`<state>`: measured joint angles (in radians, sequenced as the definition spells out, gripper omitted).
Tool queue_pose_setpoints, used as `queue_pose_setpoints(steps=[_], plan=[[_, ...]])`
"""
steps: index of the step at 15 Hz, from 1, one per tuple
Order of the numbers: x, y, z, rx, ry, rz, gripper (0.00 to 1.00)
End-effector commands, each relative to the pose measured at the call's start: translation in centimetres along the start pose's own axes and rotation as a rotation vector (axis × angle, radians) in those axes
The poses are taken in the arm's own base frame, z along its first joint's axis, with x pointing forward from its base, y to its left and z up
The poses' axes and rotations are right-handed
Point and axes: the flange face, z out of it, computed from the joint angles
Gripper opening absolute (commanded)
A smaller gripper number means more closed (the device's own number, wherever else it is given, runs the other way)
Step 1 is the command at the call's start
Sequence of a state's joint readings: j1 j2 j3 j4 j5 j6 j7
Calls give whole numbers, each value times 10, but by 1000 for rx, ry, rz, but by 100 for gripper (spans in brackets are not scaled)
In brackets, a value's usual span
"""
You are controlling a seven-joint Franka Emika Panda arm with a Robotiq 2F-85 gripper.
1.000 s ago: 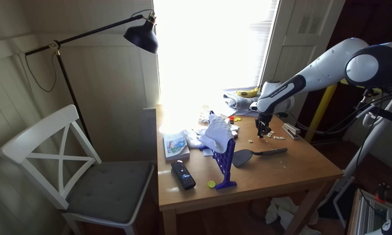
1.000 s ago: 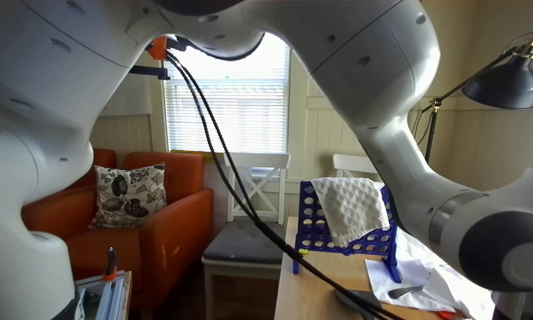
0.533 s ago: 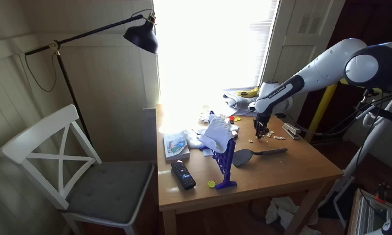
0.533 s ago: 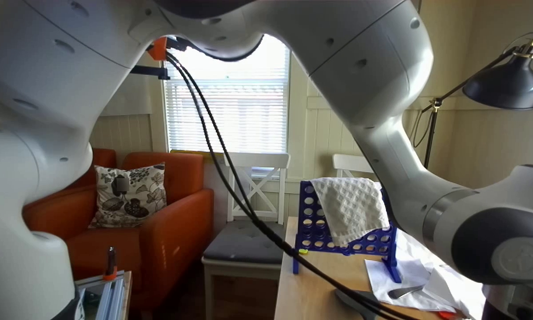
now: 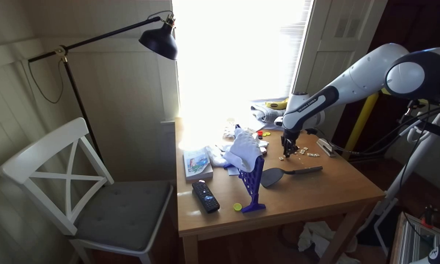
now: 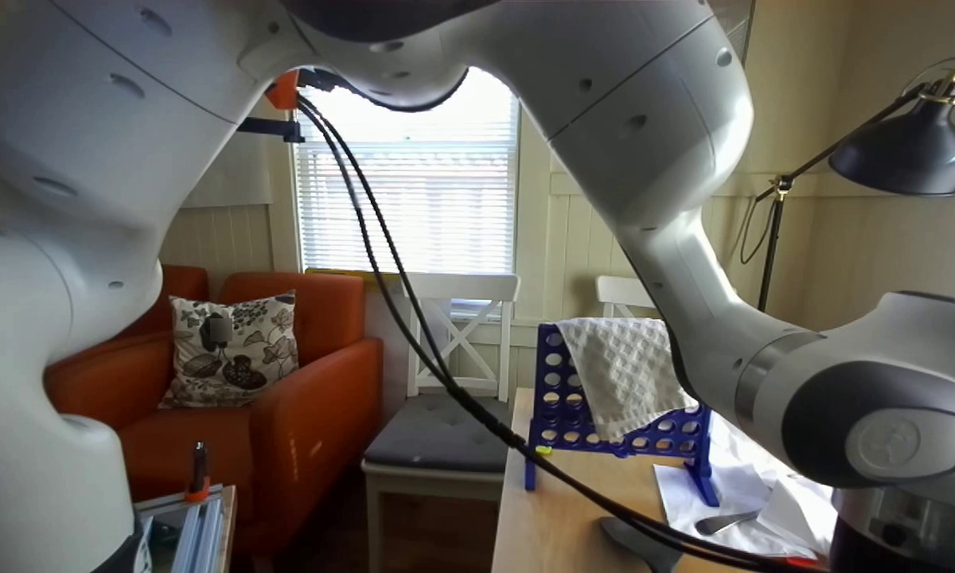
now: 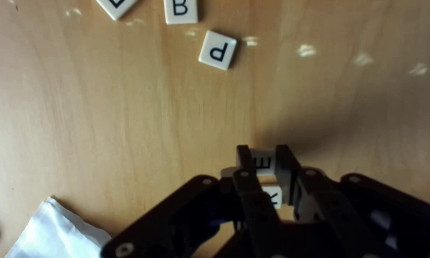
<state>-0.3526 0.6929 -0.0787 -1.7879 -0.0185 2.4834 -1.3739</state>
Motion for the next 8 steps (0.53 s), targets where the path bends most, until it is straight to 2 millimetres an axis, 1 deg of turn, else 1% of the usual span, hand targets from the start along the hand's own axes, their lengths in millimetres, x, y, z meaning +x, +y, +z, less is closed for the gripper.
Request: queue_pose_setpoints(steps=[1,2,8], plan=[[6,-10,0,4,-18,-4,5],[4,-2,2,6,-1,-3,22],[6,-5,4,12,-2,-6,22]])
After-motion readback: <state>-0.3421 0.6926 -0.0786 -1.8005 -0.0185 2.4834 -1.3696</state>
